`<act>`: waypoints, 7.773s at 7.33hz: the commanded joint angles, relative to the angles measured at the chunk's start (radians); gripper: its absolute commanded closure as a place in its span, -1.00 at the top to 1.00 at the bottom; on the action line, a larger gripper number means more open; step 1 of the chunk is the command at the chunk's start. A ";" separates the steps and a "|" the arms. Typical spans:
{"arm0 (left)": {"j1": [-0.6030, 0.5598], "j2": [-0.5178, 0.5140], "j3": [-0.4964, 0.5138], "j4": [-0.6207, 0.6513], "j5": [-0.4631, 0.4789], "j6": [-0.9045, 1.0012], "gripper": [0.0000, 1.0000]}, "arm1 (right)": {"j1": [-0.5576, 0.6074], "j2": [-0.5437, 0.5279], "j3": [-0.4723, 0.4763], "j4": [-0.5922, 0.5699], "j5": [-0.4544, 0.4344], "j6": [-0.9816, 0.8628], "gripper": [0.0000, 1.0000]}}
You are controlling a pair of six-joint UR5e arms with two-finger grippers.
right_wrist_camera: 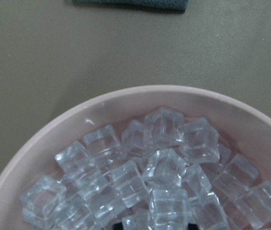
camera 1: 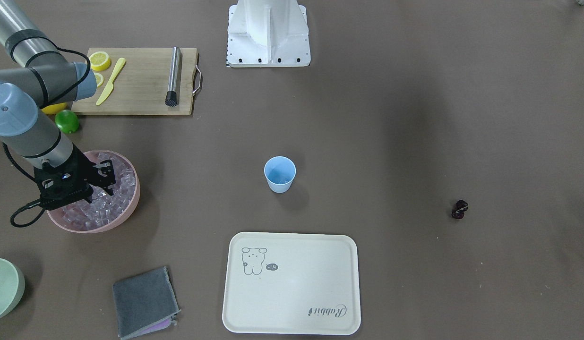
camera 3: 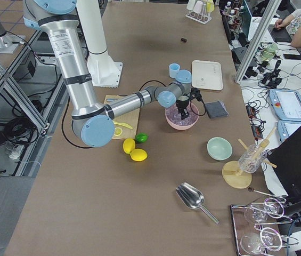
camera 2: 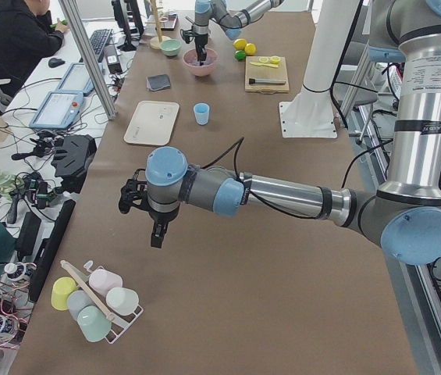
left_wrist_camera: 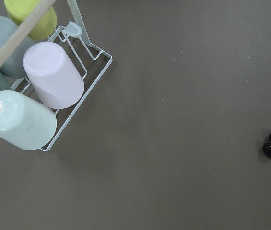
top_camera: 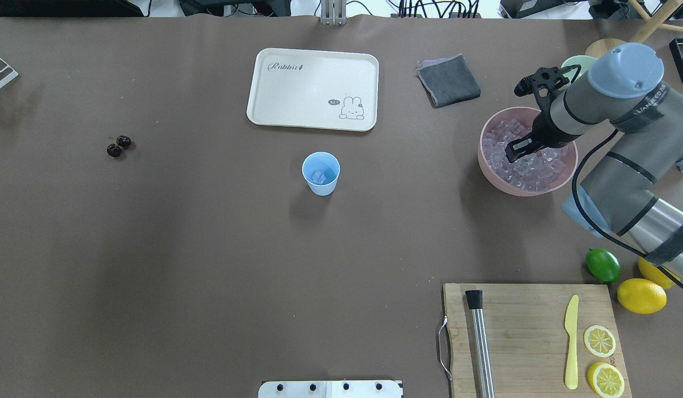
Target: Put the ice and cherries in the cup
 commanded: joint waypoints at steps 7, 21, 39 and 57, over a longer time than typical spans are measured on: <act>0.000 -0.002 0.000 0.000 0.000 0.000 0.96 | -0.036 0.225 0.237 -0.443 0.004 0.118 -1.00; 0.002 -0.006 -0.001 0.000 0.003 0.000 0.96 | -0.339 0.699 -0.252 -0.364 -0.278 0.496 0.03; 0.376 -0.362 0.194 -0.025 0.101 -0.130 0.95 | 0.741 -0.340 0.153 -0.379 0.317 -0.790 0.67; 0.605 -0.365 0.436 -0.350 0.233 -0.270 0.22 | 0.772 -0.386 0.190 -0.376 0.295 -0.784 0.73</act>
